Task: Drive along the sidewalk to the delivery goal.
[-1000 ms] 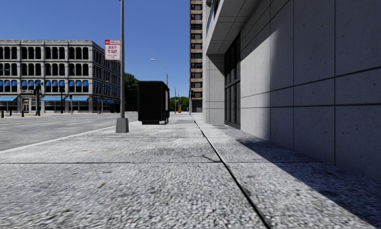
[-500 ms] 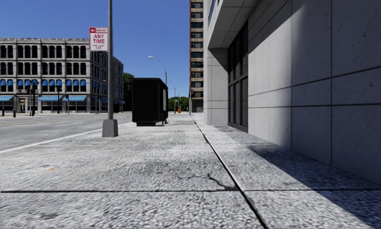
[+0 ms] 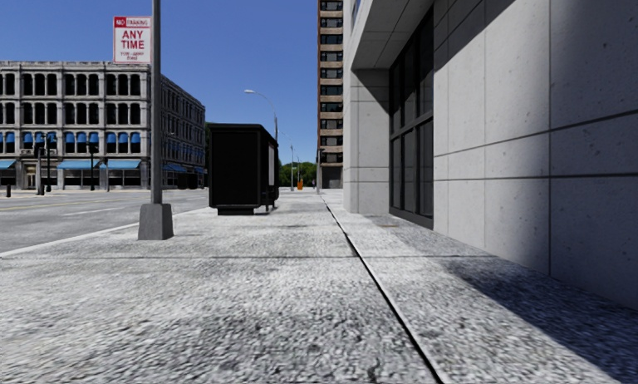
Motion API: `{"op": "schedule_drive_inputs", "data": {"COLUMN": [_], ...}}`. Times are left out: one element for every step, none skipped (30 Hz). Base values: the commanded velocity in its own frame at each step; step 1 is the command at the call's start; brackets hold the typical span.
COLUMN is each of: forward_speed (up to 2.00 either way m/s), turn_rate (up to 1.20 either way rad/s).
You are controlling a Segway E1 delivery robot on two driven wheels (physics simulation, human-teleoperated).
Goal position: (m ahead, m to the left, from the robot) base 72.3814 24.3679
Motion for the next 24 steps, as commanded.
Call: {"op": "schedule_drive_inputs", "data": {"forward_speed": [2.0, 2.0, 2.0, 2.0, 2.0, 2.0, 2.0, 2.0, 2.0, 2.0, 2.0, 2.0, 2.0, 2.0, 2.0, 2.0, 2.0, 2.0, 2.0, 2.0, 2.0, 2.0, 2.0, 2.0], "turn_rate": [0.0, 0.0, 0.0, 0.0, 0.0, 0.0, 0.0, 0.0, 0.0, 0.0, 0.0, 0.0, 0.0, 0.0, 0.0, 0.0, 0.0, 0.0, 0.0, 0.0, 0.0, 0.0, 0.0, 0.0]}}
